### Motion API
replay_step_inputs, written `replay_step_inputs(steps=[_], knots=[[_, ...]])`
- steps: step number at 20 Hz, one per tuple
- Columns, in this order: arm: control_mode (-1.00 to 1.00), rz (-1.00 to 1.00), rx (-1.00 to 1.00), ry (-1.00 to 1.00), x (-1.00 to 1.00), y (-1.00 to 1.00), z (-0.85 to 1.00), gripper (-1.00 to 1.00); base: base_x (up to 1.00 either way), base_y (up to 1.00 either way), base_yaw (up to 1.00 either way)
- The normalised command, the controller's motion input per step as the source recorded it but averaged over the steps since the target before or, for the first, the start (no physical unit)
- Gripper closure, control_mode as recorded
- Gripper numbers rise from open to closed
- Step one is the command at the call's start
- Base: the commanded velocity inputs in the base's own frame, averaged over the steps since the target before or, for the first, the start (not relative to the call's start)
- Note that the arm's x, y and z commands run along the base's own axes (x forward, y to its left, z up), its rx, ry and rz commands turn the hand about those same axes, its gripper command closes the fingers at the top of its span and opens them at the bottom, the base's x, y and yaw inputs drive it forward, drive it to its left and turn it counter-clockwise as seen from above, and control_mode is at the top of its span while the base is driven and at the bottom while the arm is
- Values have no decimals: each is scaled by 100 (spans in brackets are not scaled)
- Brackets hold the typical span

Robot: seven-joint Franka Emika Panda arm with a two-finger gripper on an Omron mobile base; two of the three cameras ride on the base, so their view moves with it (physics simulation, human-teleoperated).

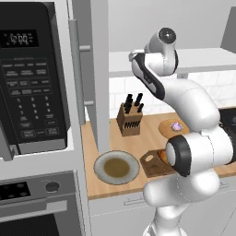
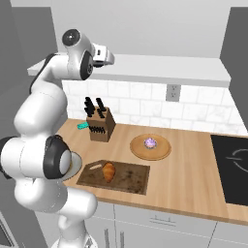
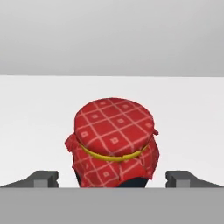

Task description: From the different types of pastries on the counter, select a croissant and place it on the cutting board. Then retrieve a jar of jam from the cabinet and place it alongside the croissant on the cutting board.

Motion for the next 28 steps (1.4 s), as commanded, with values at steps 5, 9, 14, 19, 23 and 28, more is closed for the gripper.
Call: replay_step_inputs(steps=[5,9,14,19,23,28], knots=[[-100,0,0,-3,31,23,-4,100,0,0,0],[-100,0,0,-5,15,-1,5,100,0,0,0],[-100,0,0,-6,-3,-7,22,100,0,0,0],[-100,0,0,-13,-63,-4,32,100,0,0,0],[-100,-4,0,-3,-81,-6,3,100,0,0,0],[-100,-2,0,-1,-65,-6,1,100,0,0,0]])
